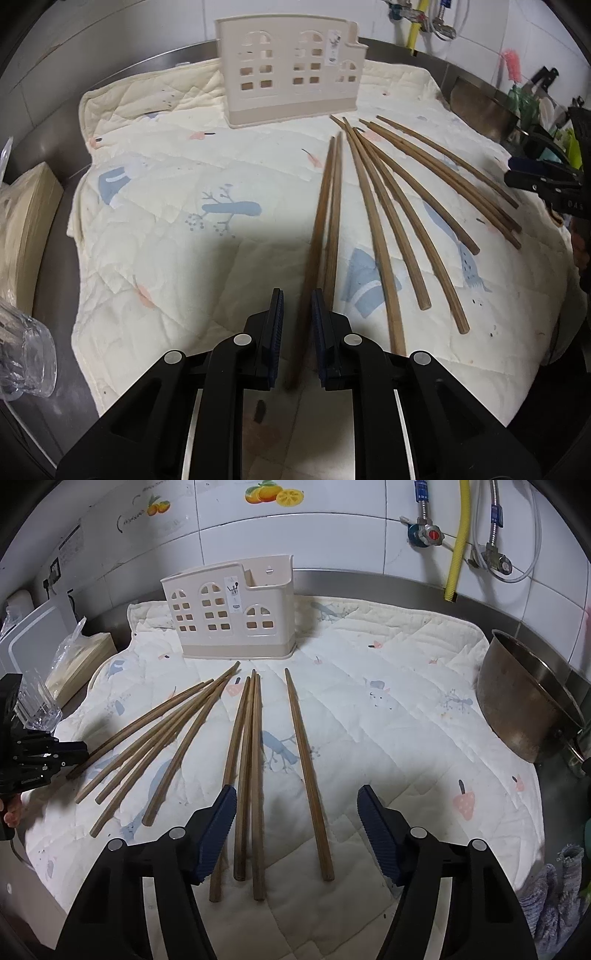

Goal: Organize utensils
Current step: 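Close the left tool on a wooden chopstick while the right tool grasps another chopstick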

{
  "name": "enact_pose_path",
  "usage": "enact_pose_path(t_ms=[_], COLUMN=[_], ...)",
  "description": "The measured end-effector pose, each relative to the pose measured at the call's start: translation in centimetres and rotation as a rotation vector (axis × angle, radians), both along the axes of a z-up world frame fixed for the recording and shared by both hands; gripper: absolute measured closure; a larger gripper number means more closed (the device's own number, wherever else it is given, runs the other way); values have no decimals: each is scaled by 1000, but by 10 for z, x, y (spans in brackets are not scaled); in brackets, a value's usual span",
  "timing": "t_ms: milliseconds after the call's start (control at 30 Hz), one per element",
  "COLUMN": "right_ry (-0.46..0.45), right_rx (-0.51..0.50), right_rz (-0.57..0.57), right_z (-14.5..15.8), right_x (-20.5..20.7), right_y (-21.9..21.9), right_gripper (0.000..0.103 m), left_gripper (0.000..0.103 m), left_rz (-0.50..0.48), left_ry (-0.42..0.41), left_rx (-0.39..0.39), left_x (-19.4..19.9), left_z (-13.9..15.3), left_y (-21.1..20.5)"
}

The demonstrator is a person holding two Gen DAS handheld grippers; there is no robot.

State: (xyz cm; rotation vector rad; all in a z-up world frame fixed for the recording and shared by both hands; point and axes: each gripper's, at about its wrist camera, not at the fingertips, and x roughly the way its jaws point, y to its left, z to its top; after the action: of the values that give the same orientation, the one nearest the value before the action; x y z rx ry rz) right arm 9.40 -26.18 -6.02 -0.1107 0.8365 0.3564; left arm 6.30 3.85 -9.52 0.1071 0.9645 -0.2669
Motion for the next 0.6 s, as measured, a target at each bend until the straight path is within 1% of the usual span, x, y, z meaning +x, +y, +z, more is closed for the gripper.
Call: enact_pose_path(t_ms=[33, 100, 233, 300, 400, 500, 600], right_ry=[1, 1, 9, 21, 41, 57, 72], right_rx=[-1, 1, 10, 15, 23, 36, 31], right_rz=[0, 0, -4, -8, -7, -17, -30], right_z=[0, 0, -3, -7, -14, -21, -27], right_x=[0, 1, 3, 4, 6, 10, 14], right_y=[0, -1, -3, -4, -5, -7, -10], right_gripper=[37, 40, 45, 50, 59, 68, 73], left_gripper=[88, 88, 90, 93, 94, 94, 95], left_rz=[-2, -6, 17, 21, 29, 43, 49], left_ry=[5, -13, -14, -22, -33, -34, -38], left_rx=[14, 36, 9, 13, 20, -7, -28], left_x=[0, -1, -1, -2, -4, -4, -5], left_z=[-3, -4, -3, -3, -3, -2, 0], left_y=[-2, -6, -2, -4, -7, -5, -3])
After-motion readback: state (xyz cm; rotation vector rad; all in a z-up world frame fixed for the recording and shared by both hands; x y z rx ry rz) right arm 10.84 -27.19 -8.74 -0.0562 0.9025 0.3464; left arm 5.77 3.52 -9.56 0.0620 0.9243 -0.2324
